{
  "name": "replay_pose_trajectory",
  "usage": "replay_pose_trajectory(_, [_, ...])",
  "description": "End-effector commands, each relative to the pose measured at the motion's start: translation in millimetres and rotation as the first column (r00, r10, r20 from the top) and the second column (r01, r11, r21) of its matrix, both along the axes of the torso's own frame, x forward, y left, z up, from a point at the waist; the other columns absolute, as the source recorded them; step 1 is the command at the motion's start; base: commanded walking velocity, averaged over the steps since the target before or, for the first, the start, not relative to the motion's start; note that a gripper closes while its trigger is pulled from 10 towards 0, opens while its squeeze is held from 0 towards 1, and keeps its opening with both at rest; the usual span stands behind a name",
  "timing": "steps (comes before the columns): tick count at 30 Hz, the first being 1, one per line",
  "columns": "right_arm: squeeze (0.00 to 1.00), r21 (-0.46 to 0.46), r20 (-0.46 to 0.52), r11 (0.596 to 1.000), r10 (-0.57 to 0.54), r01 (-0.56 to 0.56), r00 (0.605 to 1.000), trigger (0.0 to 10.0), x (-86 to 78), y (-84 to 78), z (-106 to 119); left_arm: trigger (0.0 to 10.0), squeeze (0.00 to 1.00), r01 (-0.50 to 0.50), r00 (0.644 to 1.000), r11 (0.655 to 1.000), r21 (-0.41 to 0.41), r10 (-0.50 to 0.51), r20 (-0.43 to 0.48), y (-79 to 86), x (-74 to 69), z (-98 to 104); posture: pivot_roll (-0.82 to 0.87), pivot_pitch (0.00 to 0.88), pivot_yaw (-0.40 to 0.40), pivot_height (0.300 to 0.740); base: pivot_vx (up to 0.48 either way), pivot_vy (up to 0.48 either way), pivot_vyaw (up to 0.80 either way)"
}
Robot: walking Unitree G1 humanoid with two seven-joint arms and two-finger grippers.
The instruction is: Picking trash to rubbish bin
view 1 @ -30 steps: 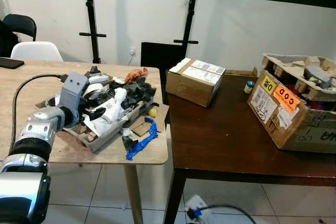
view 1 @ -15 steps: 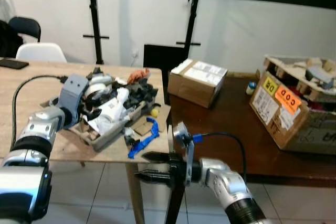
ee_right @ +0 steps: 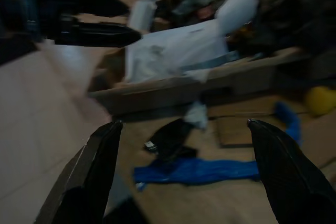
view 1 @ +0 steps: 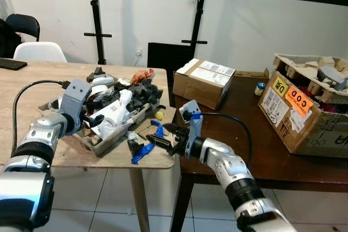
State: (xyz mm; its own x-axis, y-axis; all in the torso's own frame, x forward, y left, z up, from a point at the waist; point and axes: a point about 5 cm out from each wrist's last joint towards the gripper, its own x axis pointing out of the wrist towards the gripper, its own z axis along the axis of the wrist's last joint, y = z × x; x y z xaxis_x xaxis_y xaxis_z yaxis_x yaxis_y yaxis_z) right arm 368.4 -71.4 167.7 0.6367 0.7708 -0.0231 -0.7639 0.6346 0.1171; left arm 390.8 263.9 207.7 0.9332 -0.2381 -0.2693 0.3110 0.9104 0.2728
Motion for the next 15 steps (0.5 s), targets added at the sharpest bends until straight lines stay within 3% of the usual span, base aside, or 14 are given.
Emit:
replay_pose_trajectory(1, [0.00,-0.051,0.025,0.997,-0.054,0.055,0.998,10.0,4.8,-4.2,-1.3,10.0,0.00,0.043,0.999,0.999,0.013,-0.043,0.003,-8.4,2.6,1.4,0.10,0.007,-0.042,0.740,0.000,0.000,0.00])
replay_pose_trajectory(5, [0.00,-0.080,0.010,0.992,-0.092,0.093,0.996,10.0,7.1,-4.7,-4.1,10.0,0.00,0.073,0.997,0.997,0.030,-0.073,-0.008,-9.4,1.4,-1.4,0.10,0.011,-0.040,0.740,0.000,0.000,0.00])
replay_pose_trajectory(15, [0.00,-0.037,0.001,0.992,-0.117,0.117,0.993,10.0,6.1,2.4,-6.1,10.0,0.00,0.058,0.998,0.997,0.052,-0.056,-0.030,-8.9,-0.6,-12.3,0.09,0.010,-0.037,0.740,0.000,0.000,0.00])
